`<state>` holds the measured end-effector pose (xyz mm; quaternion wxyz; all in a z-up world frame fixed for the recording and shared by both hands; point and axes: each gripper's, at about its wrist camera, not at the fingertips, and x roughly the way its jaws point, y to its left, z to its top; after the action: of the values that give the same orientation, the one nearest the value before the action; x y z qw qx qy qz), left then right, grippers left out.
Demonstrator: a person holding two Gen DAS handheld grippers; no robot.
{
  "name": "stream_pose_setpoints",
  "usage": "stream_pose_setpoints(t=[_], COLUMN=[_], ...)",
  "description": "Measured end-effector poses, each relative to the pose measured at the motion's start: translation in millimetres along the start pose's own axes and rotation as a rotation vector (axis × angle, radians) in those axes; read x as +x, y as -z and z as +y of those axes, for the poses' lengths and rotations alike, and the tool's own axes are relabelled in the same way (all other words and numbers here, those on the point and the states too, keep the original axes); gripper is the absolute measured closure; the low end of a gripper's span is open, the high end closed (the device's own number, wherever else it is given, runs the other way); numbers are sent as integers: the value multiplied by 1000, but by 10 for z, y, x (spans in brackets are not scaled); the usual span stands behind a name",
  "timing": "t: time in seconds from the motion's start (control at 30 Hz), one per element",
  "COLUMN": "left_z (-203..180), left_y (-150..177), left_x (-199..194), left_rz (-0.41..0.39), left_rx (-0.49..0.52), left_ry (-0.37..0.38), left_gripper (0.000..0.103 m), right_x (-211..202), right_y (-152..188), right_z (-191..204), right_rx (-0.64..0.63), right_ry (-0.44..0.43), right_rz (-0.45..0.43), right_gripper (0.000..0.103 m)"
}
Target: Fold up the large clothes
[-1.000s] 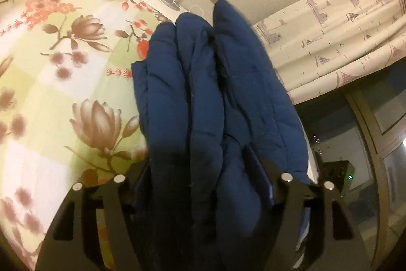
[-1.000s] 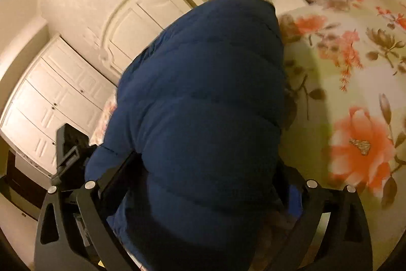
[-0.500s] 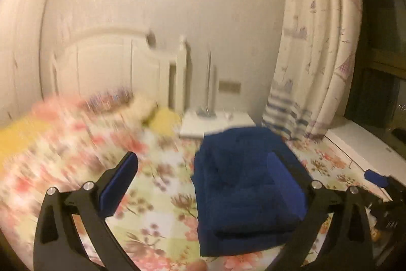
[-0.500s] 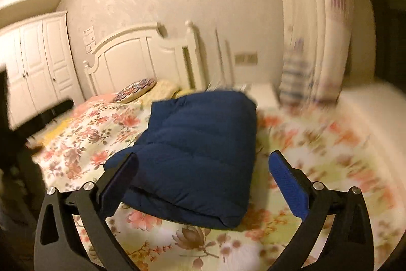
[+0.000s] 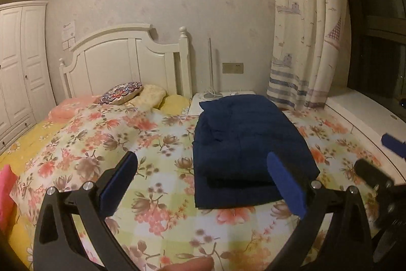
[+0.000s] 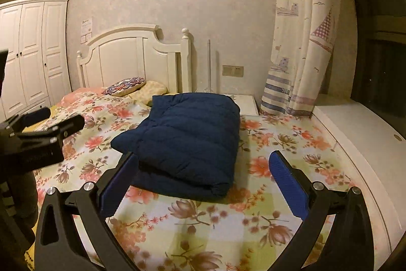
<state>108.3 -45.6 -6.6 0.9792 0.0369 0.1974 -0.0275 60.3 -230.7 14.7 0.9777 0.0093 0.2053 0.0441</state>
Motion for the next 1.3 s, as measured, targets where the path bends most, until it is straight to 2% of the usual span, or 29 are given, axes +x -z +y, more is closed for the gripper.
stream_pose_setpoints(t=[0.2,0.47,1.3], left_z=[-25,2,41], left_y=[23,52,99], left_x=[-77,-104,-72], left_rz=[-12,-8,14], left_rx=[2,-2,-11], left_ry=[12,12,7], left_gripper=[2,2,2], right_x=[-83,-61,20], right_y=[-35,-13,74], right_z=[-135,-62,-57], right_rx=[46,19,40], right_ry=[7,-8,-30], right_rz=[-1,12,47], right_gripper=[4,4,4])
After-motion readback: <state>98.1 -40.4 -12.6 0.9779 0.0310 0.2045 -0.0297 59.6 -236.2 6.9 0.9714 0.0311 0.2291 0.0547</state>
